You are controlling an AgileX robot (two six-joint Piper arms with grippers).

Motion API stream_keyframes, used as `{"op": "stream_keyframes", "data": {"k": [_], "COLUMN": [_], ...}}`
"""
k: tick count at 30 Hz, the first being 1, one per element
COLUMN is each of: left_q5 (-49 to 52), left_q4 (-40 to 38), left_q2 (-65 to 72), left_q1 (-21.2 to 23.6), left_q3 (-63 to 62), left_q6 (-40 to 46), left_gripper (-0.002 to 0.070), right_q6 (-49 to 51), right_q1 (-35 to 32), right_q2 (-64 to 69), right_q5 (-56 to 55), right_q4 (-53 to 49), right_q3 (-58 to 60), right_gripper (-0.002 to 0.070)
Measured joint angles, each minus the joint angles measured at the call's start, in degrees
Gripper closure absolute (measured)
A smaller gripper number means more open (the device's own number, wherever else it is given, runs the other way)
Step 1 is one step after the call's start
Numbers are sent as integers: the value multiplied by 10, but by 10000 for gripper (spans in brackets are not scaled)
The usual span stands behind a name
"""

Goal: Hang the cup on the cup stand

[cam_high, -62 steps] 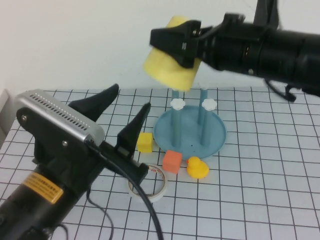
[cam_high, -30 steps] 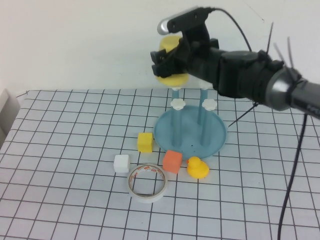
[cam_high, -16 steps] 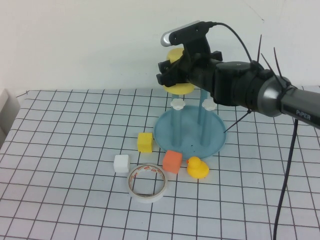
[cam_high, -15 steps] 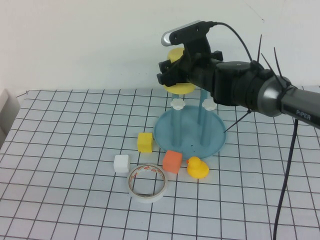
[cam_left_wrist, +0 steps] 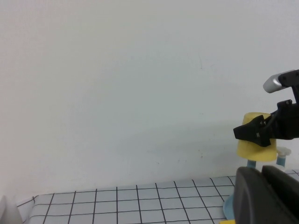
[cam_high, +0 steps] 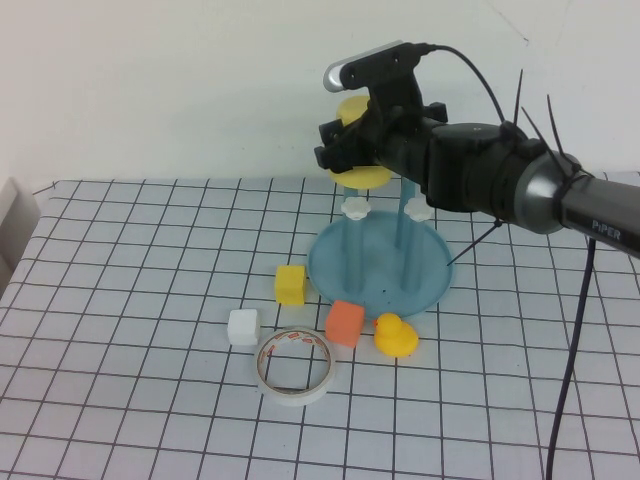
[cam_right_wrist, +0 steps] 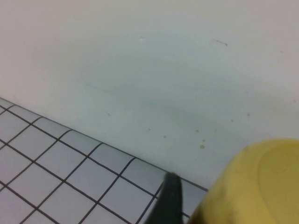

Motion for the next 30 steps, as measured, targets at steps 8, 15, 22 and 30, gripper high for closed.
{"op": "stream_keyframes", "data": {"k": [8,15,22,30], "left_q5": [0,-49,-93,-41], "left_q4": [0,0,-9,-11], "left_q2": [0,0,-1,-3], "left_q1": [0,0,0,0], "left_q3": [0,0,0,1], "left_q6": [0,54,60,67], "left_gripper": [675,675,675,675], "right_q6": [-25,-17,-9,-47], "right_q1": [0,3,47,100], "right_q2": [0,-4,-90,-265], "right_q5": [-2,5,-147,-211], "right_q4": [0,0,4,10], "right_q3": [0,0,18,156], "right_gripper": [-11,-11,493,669]}}
